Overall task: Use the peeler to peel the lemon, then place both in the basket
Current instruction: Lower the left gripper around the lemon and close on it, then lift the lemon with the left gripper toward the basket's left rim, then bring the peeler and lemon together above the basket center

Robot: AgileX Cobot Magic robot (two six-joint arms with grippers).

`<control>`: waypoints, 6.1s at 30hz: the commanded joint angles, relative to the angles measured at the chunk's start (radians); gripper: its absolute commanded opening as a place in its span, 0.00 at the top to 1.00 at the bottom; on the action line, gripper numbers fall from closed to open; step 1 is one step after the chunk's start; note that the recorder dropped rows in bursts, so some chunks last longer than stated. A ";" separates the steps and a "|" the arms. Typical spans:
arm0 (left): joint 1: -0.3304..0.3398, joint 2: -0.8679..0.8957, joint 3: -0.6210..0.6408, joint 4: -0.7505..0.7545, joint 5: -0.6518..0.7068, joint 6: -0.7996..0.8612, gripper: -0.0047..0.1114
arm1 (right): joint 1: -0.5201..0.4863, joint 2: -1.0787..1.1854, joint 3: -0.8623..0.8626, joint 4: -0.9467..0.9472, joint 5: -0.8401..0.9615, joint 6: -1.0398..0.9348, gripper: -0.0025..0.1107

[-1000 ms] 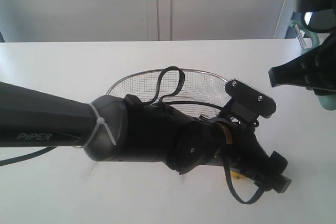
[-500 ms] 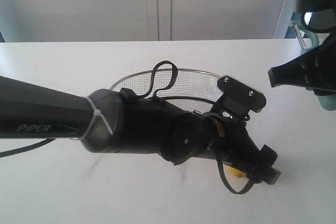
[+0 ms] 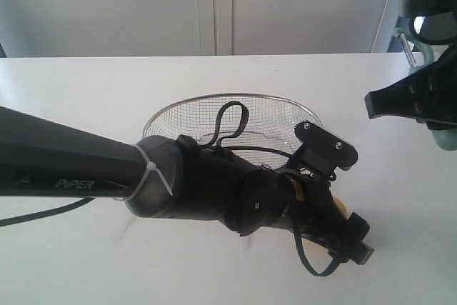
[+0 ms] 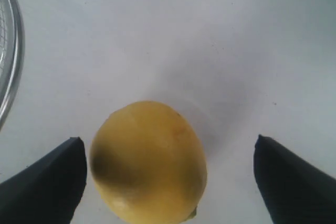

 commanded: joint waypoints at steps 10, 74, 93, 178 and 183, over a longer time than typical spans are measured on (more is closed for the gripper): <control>0.003 0.046 0.000 -0.013 -0.048 0.000 0.20 | -0.004 -0.007 -0.001 -0.007 -0.017 -0.008 0.98; 0.172 -0.703 0.378 0.247 0.542 0.185 0.96 | -0.004 -0.007 0.100 0.058 -0.184 -0.007 0.98; 0.372 -0.910 0.430 0.394 0.330 0.224 0.96 | -0.004 0.119 0.104 0.503 -0.566 -0.504 0.98; 0.572 -0.773 0.553 1.641 -0.463 -0.915 0.96 | 0.032 0.283 0.244 1.885 -0.530 -1.447 0.98; 0.572 -0.773 0.553 1.641 -0.461 -0.915 0.96 | 0.032 0.283 0.244 1.893 -0.527 -1.447 0.98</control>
